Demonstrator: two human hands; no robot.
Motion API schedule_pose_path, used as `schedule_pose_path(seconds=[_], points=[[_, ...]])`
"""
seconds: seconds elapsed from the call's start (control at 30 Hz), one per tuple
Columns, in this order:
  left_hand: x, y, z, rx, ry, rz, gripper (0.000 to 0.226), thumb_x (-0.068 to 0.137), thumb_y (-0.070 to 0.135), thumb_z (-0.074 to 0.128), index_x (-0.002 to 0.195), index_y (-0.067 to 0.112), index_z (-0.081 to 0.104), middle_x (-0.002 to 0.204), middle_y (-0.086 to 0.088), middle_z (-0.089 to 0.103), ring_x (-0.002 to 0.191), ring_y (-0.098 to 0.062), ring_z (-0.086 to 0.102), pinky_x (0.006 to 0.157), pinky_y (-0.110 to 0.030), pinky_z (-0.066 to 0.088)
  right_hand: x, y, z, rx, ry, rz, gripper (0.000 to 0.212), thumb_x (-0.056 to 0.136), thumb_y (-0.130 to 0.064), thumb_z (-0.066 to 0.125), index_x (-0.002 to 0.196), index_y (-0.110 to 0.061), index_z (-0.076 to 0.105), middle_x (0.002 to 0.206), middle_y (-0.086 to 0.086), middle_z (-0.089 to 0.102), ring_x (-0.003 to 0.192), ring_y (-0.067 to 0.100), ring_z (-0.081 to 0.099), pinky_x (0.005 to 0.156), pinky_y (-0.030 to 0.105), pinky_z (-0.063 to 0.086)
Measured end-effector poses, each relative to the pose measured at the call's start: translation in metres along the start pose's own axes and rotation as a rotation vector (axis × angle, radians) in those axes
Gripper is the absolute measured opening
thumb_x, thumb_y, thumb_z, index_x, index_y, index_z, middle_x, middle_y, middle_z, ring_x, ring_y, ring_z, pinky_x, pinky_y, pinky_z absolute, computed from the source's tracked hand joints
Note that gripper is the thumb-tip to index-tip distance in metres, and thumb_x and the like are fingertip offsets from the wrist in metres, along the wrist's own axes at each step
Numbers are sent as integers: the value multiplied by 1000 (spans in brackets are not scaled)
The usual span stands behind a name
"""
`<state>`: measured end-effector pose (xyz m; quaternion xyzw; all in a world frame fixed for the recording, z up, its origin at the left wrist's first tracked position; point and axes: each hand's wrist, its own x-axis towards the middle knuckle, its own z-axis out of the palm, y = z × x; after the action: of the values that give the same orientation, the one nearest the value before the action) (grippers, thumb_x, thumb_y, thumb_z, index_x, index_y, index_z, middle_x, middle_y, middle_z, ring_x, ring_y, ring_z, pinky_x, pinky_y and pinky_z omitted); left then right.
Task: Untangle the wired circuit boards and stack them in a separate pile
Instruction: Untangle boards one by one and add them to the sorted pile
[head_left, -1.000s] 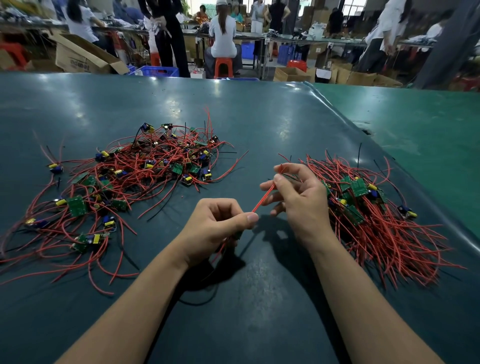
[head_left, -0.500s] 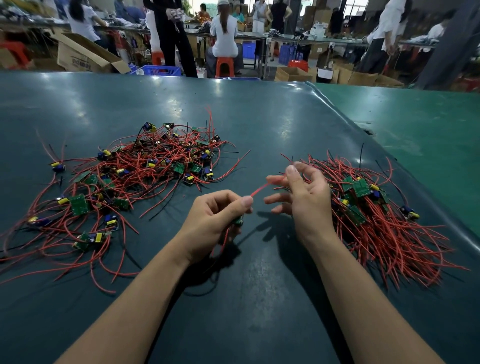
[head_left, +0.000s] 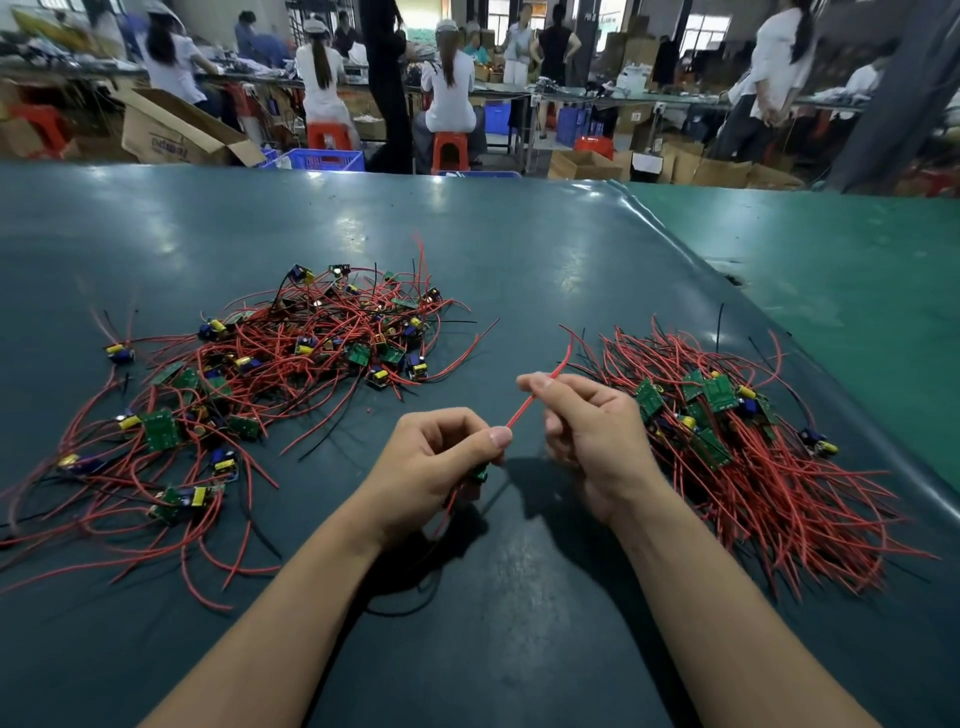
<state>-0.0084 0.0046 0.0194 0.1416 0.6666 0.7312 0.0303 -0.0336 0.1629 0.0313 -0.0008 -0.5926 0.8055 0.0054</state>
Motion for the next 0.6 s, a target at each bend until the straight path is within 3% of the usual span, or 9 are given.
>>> schedule_pose_path(seconds=[0.2,0.33,0.4,0.5,0.6], points=[[-2,3,-5,-17,-92,-67,23,78,28,73,61,16,66,57,-9,46,43,-12,40,42,-18,35,9,0,-7,86,237,-118,19,97,-13,57,84,-8,70,48,-3,51,32,6,32,35,13,22],[-1,9,-8,-238,-19,-54,18,88,31,68,75,19,66,57,-5,57,37,-9,37,38,-15,30,12,-5,-13,180,319,-113,18,102,-17,49,92,-9,63,49,-3,55,31,7,36,34,13,25],[2,12,-10,-411,30,-53,15,88,30,58,84,15,59,67,-10,67,36,-5,35,35,-13,28,9,-2,-10,19,237,-88,13,99,-17,54,95,-8,63,53,-3,59,35,9,42,34,15,28],[4,14,-10,-580,75,-62,14,85,26,55,90,13,54,90,-14,74,47,-5,52,37,-14,39,-6,7,8,-271,-100,-91,9,92,-4,63,92,-10,71,66,-2,67,52,8,55,45,16,41],[7,14,-12,-732,136,-89,22,85,21,56,101,6,54,103,-16,73,58,-7,65,51,-16,53,-12,6,13,-209,-361,53,18,81,-10,72,96,-20,74,75,2,72,56,8,60,52,17,44]])
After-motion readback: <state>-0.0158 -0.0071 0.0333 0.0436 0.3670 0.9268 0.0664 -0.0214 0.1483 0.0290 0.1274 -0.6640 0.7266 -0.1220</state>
